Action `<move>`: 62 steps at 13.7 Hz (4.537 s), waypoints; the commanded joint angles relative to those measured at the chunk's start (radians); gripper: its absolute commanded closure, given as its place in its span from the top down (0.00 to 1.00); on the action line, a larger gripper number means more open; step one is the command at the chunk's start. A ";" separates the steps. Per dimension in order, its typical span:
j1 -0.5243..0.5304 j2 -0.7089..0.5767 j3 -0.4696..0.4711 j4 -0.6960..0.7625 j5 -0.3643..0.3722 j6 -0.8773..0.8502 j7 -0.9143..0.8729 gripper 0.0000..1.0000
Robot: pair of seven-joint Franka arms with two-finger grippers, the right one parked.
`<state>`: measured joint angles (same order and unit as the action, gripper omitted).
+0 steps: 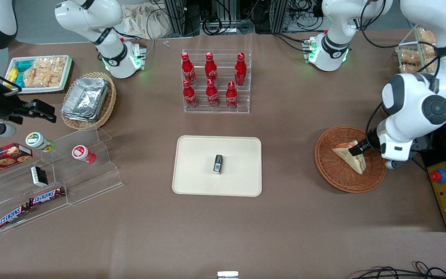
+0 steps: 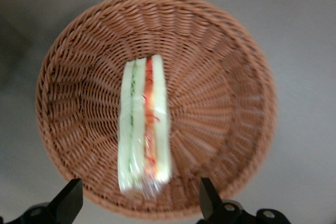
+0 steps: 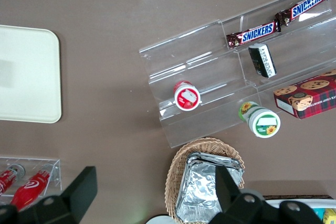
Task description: Place sandwich from basket to tray
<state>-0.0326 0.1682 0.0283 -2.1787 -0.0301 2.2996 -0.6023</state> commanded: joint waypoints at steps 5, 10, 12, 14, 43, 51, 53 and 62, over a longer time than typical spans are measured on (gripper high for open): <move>-0.001 0.116 0.004 -0.033 0.010 0.162 -0.093 1.00; -0.007 0.134 0.002 -0.029 0.012 0.164 -0.091 0.00; -0.010 0.081 -0.001 -0.020 0.012 0.124 -0.088 0.00; -0.015 0.018 -0.005 0.034 0.015 -0.007 -0.090 0.00; -0.178 0.557 -0.521 0.519 0.381 -0.005 -0.120 0.20; -0.167 0.470 -0.521 0.548 0.388 -0.017 -0.209 1.00; -0.139 0.381 -0.521 0.566 0.383 -0.063 -0.241 1.00; 0.086 0.114 -0.524 0.734 0.153 -0.621 0.084 1.00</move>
<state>-0.0034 0.3594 -0.4905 -1.4310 0.1752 1.7543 -0.5791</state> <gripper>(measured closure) 0.000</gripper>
